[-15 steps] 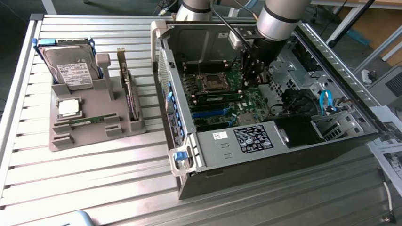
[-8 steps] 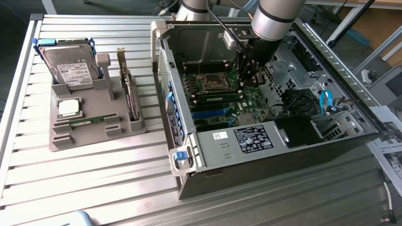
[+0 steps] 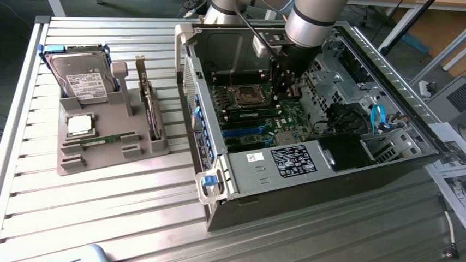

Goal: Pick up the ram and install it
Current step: 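Press down the ram until it locks into place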

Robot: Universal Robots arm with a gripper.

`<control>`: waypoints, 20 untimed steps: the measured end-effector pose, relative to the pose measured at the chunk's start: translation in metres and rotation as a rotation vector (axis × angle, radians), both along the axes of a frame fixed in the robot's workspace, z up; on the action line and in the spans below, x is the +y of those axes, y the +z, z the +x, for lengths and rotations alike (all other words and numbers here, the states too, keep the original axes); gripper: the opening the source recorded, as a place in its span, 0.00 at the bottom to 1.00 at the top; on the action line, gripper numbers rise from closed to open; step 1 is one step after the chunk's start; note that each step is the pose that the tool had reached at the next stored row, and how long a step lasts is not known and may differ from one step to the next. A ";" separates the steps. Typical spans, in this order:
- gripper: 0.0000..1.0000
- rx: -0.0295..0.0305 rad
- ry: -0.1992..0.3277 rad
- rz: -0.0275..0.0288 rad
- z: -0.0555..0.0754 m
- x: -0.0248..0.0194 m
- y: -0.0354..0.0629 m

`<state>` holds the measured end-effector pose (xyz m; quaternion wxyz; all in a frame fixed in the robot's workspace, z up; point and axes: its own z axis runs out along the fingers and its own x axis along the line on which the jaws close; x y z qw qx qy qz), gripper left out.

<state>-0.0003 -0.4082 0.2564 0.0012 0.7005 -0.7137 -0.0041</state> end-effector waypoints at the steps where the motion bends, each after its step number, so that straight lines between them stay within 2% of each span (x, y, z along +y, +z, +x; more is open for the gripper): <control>1: 0.11 -0.0001 0.000 -0.0001 -0.003 0.0000 0.0000; 15: 0.11 -0.0007 0.000 0.0000 -0.030 0.0000 0.0000; 20: 0.11 -0.0008 0.000 0.0000 -0.034 0.0000 0.0000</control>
